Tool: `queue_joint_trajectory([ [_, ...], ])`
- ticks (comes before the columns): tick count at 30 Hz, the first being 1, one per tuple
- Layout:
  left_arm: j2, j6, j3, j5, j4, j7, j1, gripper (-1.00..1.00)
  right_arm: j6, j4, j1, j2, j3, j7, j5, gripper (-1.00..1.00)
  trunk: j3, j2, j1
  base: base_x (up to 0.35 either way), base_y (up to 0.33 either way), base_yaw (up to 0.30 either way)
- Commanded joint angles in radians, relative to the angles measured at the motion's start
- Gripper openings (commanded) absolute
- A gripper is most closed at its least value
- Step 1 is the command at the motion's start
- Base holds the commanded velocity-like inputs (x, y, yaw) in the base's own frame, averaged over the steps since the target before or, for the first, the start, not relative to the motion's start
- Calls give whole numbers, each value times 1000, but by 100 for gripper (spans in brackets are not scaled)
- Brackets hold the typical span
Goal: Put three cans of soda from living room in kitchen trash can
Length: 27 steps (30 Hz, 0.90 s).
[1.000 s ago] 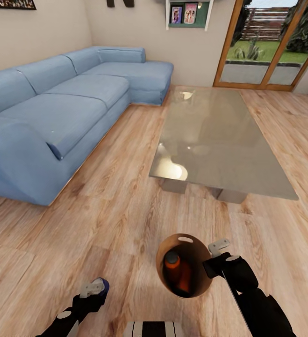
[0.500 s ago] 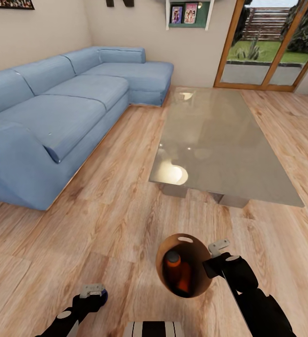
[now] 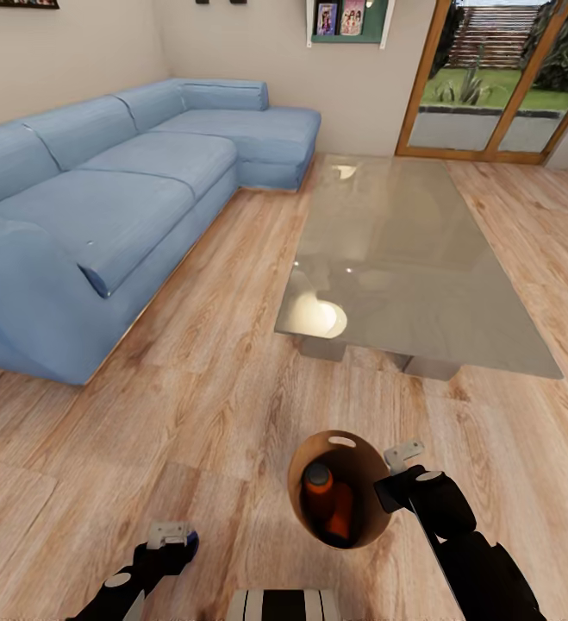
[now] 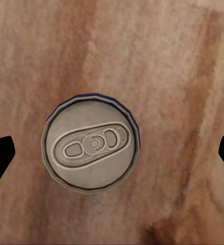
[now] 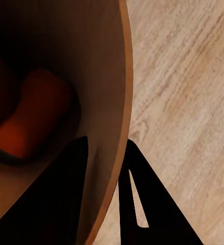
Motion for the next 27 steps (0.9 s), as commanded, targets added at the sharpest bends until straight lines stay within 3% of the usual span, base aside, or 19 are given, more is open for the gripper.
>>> queue_joint_trajectory([
  [1, 0, 0, 0, 0, 0, 0, 0, 100, 1, 0, 0, 0, 0, 1, -16, -100, -2, 0, 0, 0, 0, 0],
  [11, 1, 0, -1, 0, 0, 0, 0, 100, 1, 0, 0, 0, 2, 1, -16, -100, -13, 0, 0, 0, 116, 0],
  [27, 0, 0, -1, 0, 0, 0, 0, 100, 1, 0, 0, 0, 1, 1, -16, -100, -28, 0, 0, 0, 4, 0],
])
